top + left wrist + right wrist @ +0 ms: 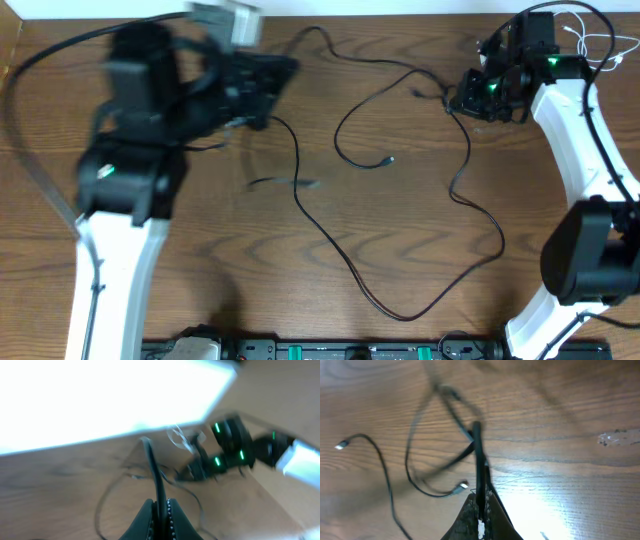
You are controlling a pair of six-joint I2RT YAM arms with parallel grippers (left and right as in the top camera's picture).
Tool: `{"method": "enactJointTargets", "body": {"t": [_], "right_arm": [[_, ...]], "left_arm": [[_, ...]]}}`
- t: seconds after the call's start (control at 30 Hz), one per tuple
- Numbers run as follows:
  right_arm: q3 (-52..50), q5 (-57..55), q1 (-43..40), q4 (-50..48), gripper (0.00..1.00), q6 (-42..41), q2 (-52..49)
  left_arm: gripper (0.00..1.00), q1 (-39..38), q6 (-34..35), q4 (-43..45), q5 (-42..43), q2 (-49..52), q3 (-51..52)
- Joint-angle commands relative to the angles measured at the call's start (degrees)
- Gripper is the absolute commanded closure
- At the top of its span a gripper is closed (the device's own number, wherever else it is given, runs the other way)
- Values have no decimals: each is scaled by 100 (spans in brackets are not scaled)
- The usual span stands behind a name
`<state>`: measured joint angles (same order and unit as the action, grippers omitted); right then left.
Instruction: Untangle cables
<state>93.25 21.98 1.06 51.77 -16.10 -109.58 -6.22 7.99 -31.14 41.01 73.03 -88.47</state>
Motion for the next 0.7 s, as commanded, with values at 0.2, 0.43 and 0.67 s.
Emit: {"method": "enactJointTargets", "body": {"t": [0.2,0.43,0.67], "right_arm": [[-15,-238,-35,-7,99,-66,-793],[-17,-662,-24,42,99,-153,-1086],[-15,-319,153,7,99,455,-1084]], "left_arm": [[93,1993,481,-11,527,-581,-59],[93,2946,584,-219,597,-562,-59],[93,2717,385,-527,614,-483,-59]]}}
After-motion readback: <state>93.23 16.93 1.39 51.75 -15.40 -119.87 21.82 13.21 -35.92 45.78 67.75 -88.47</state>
